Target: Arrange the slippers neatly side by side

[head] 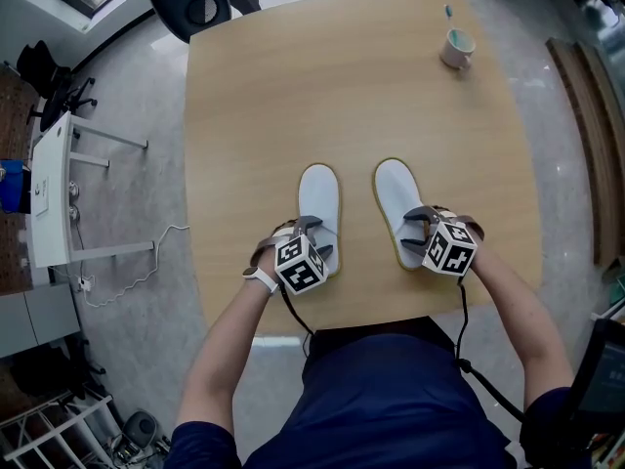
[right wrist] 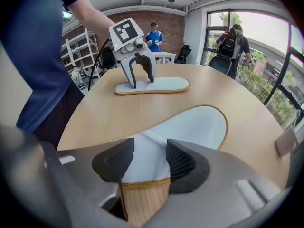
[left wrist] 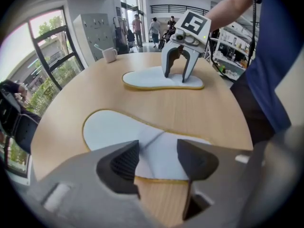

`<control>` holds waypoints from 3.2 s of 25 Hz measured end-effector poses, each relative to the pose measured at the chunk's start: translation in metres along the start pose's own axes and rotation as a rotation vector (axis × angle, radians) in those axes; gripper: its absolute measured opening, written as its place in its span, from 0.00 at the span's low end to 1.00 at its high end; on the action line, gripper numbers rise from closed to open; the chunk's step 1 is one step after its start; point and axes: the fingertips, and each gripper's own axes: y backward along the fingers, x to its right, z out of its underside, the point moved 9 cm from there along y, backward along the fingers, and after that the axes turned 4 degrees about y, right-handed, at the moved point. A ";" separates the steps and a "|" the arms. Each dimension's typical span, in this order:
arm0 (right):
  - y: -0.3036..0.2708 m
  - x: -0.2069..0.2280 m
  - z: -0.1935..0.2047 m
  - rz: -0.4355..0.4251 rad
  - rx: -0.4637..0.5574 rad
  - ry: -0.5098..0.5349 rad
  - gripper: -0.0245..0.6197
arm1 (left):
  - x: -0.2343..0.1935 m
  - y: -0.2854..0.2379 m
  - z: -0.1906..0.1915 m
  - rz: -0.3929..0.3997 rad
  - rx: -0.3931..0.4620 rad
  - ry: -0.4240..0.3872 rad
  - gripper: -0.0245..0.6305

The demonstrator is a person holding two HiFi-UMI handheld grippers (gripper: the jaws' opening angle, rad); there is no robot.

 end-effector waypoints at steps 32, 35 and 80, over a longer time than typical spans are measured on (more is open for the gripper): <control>-0.029 -0.019 -0.040 0.119 0.044 -0.231 0.38 | 0.029 -0.021 -0.040 0.001 0.044 0.110 0.43; -0.030 -0.019 -0.040 0.120 0.046 -0.234 0.38 | 0.031 -0.023 -0.041 0.000 0.042 0.105 0.43; 0.161 -0.033 -0.120 0.247 1.000 -0.616 0.05 | 0.064 0.189 -0.115 -0.068 0.909 0.499 0.04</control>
